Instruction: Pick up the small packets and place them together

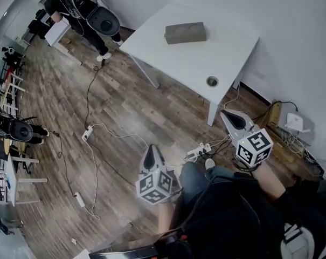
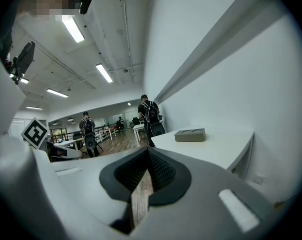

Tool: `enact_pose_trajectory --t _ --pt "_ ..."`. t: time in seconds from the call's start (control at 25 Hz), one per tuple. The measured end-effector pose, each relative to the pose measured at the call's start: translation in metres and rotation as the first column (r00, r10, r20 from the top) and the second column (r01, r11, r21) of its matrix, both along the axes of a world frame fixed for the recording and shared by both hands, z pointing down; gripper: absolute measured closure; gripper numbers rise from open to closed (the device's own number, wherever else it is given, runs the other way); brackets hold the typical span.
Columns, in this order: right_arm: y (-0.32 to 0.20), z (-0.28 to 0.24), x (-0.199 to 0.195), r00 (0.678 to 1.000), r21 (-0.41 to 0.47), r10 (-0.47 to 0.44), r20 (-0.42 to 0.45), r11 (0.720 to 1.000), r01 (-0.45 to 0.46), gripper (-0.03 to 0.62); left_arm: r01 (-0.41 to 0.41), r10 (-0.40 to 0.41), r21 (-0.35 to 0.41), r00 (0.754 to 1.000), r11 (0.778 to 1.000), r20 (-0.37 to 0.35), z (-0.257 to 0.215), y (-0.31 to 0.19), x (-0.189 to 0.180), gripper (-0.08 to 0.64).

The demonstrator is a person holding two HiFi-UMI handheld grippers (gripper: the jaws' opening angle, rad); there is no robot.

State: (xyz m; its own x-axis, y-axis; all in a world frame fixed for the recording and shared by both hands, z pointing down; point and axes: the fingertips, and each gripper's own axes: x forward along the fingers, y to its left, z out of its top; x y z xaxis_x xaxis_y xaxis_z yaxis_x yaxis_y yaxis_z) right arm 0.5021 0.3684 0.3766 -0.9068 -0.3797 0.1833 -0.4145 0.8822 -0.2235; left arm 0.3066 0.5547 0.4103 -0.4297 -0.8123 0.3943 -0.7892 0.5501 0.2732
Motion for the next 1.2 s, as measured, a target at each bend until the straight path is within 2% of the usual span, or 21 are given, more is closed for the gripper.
enact_pose_trajectory --t 0.2,0.36,0.56,0.76,0.88,1.08,1.2 --pt "-0.022 -0.003 -0.02 1.0 -0.034 0.02 0.02 0.999 -0.019 0.597 -0.025 0.025 -0.015 1.0 1.0 0.017 -0.001 -0.03 -0.021 0.563" --pt "-0.055 0.002 -0.042 0.997 -0.03 0.073 0.02 0.997 -0.072 0.597 -0.049 0.05 -0.011 0.997 0.999 0.063 -0.003 -0.063 -0.053 0.563" --pt "-0.085 0.014 -0.099 0.989 -0.05 0.144 0.014 0.988 -0.143 0.597 -0.116 0.118 -0.035 0.99 0.993 0.074 0.002 -0.105 -0.121 0.563" --pt "-0.115 0.002 -0.179 0.983 -0.078 0.179 0.036 0.981 -0.176 0.597 -0.157 0.158 -0.026 0.983 0.987 0.096 -0.014 -0.149 -0.202 0.563" --pt "-0.136 -0.005 -0.218 0.979 -0.061 0.202 0.027 0.978 -0.2 0.597 -0.203 0.205 -0.036 0.975 0.979 0.086 -0.013 -0.174 -0.237 0.563" --pt "-0.149 0.006 -0.26 0.961 -0.108 0.276 0.01 0.956 -0.274 0.597 -0.284 0.287 -0.059 0.957 0.957 0.045 0.002 -0.193 -0.284 0.563" --pt "-0.152 0.005 -0.278 0.95 -0.11 0.313 0.017 0.945 -0.31 0.597 -0.366 0.366 -0.004 0.931 0.931 0.006 0.002 -0.211 -0.301 0.563"
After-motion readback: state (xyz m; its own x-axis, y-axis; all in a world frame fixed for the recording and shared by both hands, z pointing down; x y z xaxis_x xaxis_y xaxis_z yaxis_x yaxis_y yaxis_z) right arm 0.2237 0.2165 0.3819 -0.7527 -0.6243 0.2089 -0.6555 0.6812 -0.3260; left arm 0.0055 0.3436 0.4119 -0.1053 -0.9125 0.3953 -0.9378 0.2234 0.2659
